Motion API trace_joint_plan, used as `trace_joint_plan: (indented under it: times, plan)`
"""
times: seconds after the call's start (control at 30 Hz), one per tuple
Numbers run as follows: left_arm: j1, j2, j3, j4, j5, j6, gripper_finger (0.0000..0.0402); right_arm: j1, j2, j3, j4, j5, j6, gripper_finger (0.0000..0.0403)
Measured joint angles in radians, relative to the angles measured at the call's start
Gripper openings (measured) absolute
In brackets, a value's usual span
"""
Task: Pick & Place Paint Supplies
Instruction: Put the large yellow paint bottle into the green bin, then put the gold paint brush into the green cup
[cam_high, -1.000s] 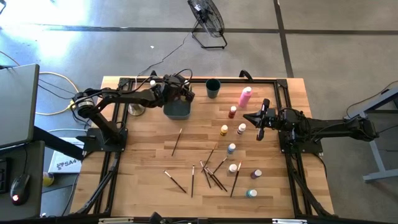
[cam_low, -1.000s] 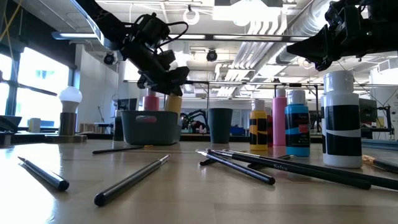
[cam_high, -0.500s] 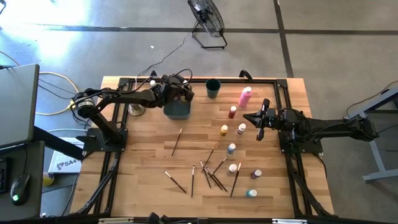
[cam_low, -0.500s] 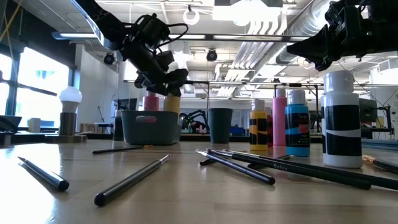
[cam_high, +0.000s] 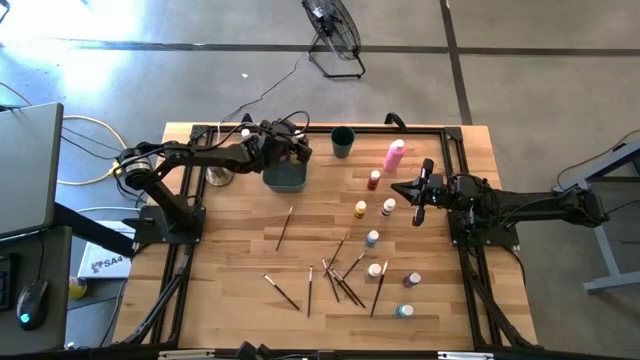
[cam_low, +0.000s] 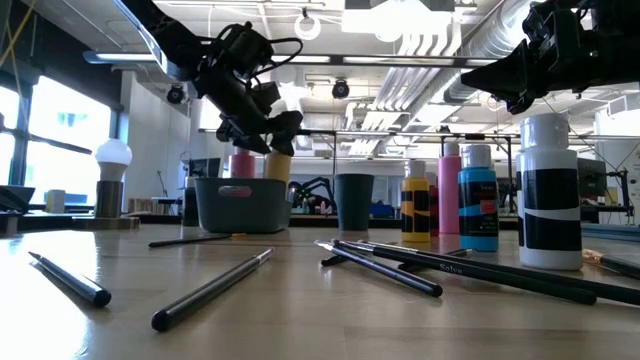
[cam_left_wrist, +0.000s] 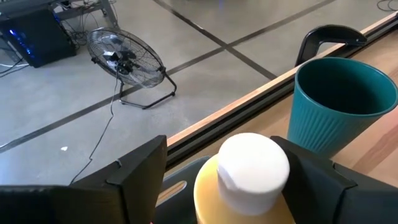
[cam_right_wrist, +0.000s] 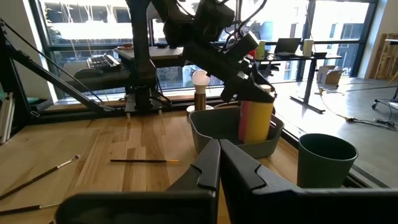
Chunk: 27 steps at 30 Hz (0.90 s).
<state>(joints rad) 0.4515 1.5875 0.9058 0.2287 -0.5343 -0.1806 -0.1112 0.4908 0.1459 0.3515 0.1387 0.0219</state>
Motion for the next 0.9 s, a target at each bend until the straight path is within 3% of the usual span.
trace_joint_plan:
  times: [0.9]
  plan:
    - [0.0,-0.003,-0.001,0.112,0.042,0.072,0.0278,0.0,0.0,0.0,0.0,0.0,0.0,0.0003]
